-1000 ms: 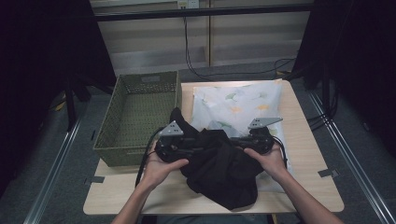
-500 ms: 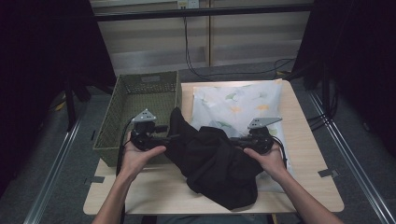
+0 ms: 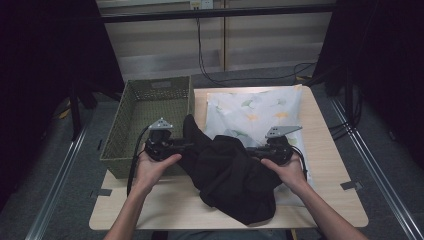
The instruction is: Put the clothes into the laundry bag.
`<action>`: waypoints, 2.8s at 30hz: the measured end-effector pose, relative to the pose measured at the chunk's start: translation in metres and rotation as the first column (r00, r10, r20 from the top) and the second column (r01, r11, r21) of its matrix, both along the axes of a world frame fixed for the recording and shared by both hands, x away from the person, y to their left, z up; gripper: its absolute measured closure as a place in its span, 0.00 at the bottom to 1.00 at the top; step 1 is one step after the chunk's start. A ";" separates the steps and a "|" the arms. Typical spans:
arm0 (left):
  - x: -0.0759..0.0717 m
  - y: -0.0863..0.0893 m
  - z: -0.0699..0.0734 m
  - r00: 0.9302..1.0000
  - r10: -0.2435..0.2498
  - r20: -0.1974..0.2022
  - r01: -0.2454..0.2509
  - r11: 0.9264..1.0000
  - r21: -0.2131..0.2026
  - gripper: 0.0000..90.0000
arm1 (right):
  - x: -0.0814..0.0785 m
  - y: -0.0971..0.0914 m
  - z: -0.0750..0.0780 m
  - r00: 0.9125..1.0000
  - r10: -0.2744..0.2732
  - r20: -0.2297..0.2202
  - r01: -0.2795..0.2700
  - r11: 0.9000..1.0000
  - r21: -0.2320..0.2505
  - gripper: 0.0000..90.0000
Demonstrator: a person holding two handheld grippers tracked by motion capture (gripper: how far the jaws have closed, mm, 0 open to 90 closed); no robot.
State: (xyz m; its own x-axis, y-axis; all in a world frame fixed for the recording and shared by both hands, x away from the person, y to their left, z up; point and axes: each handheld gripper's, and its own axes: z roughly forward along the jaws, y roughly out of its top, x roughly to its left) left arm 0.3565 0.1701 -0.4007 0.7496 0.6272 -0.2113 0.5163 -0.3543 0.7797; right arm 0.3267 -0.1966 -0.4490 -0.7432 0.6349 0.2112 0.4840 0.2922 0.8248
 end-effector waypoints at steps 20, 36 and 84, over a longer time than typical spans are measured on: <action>-0.030 -0.035 0.054 0.970 -0.198 0.141 0.218 0.965 -0.148 1.00 | 0.000 0.001 0.001 1.000 -0.003 -0.001 0.003 1.000 0.000 1.00; -0.048 -0.110 0.002 0.915 -0.402 0.046 0.404 0.904 -0.137 0.99 | 0.000 0.000 0.001 1.000 -0.003 -0.004 0.003 1.000 0.005 1.00; -0.066 -0.120 -0.085 0.919 -0.393 0.023 0.382 0.905 0.186 0.86 | 0.002 0.004 0.008 1.000 0.005 -0.002 -0.005 1.000 0.020 1.00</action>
State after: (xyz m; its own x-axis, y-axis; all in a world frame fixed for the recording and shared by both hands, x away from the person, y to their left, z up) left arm 0.2908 0.0501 -0.4861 0.9487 0.3076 -0.0733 0.2658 -0.6501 0.7119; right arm 0.3283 -0.1922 -0.4413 -0.7460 0.6269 0.2249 0.4840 0.2784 0.8296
